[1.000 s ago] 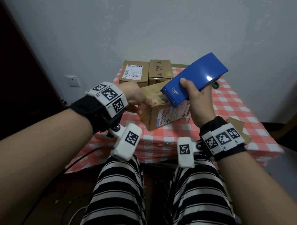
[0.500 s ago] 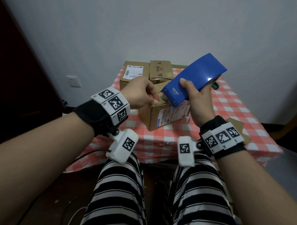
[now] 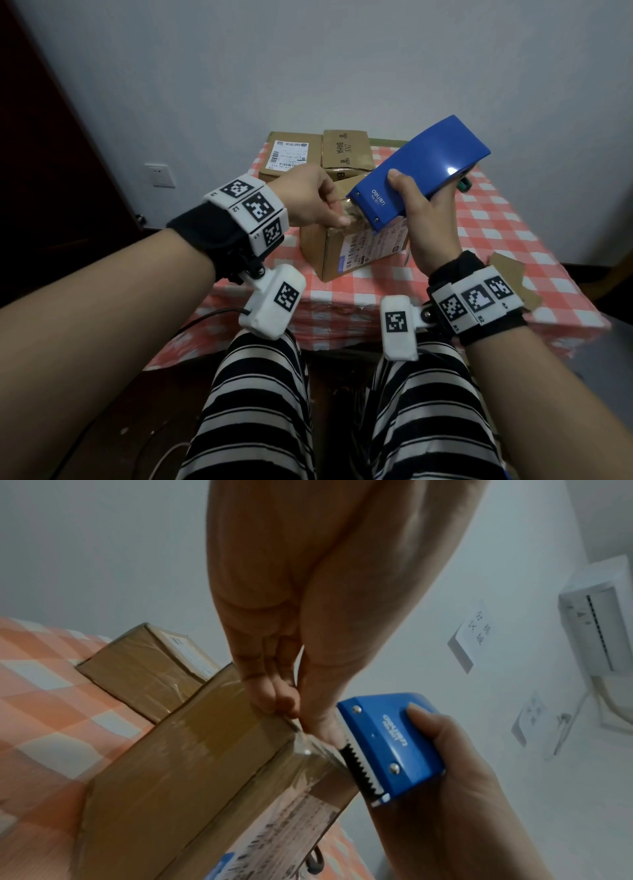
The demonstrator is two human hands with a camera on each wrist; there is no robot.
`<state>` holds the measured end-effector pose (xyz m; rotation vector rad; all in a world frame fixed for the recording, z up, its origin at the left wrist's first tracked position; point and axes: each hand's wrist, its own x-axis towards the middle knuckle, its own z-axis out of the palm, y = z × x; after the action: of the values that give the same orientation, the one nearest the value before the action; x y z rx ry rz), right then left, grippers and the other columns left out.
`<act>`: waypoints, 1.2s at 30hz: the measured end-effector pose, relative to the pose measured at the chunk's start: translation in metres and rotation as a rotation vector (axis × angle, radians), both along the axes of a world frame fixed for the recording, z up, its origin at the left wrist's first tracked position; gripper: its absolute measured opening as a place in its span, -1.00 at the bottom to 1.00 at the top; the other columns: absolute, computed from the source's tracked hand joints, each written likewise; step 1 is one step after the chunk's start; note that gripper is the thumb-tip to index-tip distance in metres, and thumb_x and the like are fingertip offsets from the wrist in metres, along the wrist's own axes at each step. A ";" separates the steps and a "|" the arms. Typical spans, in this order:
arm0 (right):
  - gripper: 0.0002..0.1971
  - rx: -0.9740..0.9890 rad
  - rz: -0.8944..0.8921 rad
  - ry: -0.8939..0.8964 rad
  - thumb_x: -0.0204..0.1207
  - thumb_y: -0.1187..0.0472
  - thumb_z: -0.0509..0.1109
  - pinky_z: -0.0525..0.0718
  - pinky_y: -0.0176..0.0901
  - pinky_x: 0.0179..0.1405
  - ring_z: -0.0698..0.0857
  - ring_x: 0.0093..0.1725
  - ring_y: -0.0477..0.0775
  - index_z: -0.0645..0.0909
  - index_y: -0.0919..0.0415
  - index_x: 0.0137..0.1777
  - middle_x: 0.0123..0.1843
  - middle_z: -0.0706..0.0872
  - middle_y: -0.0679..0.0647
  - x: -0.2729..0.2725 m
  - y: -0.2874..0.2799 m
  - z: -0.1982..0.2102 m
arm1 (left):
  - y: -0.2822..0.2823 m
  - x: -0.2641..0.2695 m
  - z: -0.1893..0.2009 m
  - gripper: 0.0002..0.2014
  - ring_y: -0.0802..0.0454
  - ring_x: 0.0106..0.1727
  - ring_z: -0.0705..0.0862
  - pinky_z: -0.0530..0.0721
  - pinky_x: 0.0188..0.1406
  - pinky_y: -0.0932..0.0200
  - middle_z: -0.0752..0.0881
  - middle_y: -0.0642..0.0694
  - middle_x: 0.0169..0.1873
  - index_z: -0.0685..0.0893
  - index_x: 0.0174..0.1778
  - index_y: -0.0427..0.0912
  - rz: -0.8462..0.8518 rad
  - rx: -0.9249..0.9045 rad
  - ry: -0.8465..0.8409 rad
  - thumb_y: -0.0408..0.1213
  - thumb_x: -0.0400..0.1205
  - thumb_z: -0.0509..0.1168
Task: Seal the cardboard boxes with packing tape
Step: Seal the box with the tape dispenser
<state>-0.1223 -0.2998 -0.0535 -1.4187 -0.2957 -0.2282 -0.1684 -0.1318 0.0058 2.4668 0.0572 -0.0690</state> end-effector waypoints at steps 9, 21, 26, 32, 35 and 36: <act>-0.28 0.001 -0.018 -0.027 0.35 -0.09 0.48 0.71 -0.09 0.19 0.70 0.22 0.00 0.34 0.18 0.44 0.26 0.63 0.10 -0.001 0.003 -0.003 | -0.011 0.009 0.000 -0.75 0.23 -0.33 0.59 0.52 -0.47 0.40 0.69 0.07 -0.38 0.76 -0.15 -0.20 0.052 0.081 0.030 -0.16 0.40 0.59; -0.38 0.026 -0.043 -0.078 0.43 0.03 0.47 0.69 -0.23 0.05 0.71 0.10 -0.09 0.37 0.28 0.40 0.14 0.64 0.02 0.002 0.002 -0.001 | -0.010 0.013 0.002 -0.62 0.07 -0.20 0.60 0.49 -0.34 0.26 0.69 -0.03 -0.30 0.77 -0.05 -0.30 0.023 0.160 0.067 -0.12 0.37 0.62; -0.36 0.049 -0.021 -0.082 0.36 -0.02 0.50 0.73 -0.14 0.08 0.73 0.09 0.00 0.40 0.28 0.35 0.13 0.66 0.08 0.003 0.002 0.003 | -0.008 0.014 0.003 -0.61 0.09 -0.15 0.62 0.53 -0.24 0.26 0.71 -0.01 -0.26 0.77 -0.02 -0.28 0.025 0.143 0.092 -0.13 0.35 0.62; -0.54 0.053 -0.014 -0.080 0.38 0.03 0.51 0.74 -0.03 0.15 0.72 0.13 0.04 0.41 -0.01 0.22 0.13 0.64 0.03 0.007 -0.002 0.005 | -0.008 0.014 0.002 -0.55 -0.01 0.00 0.69 0.62 -0.08 0.15 0.77 -0.10 -0.09 0.74 0.02 -0.28 0.028 0.156 0.087 -0.09 0.34 0.62; -0.53 0.051 -0.011 -0.089 0.38 0.03 0.51 0.73 -0.03 0.17 0.72 0.16 0.06 0.40 -0.01 0.23 0.15 0.63 0.03 0.008 -0.003 0.006 | -0.008 0.013 0.002 -0.56 0.02 -0.02 0.68 0.61 -0.07 0.16 0.78 -0.09 -0.08 0.76 0.04 -0.27 0.031 0.144 0.092 -0.10 0.35 0.62; -0.52 0.050 -0.009 -0.094 0.39 0.05 0.51 0.73 -0.05 0.16 0.71 0.15 0.06 0.39 0.03 0.25 0.15 0.62 0.04 0.009 -0.004 0.006 | -0.008 0.013 0.003 -0.56 0.04 -0.05 0.66 0.60 -0.09 0.17 0.77 -0.07 -0.10 0.75 0.03 -0.27 0.030 0.142 0.092 -0.10 0.35 0.62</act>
<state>-0.1138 -0.3038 -0.0472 -1.3627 -0.3588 -0.3086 -0.1556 -0.1398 0.0085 2.6025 0.1431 -0.1710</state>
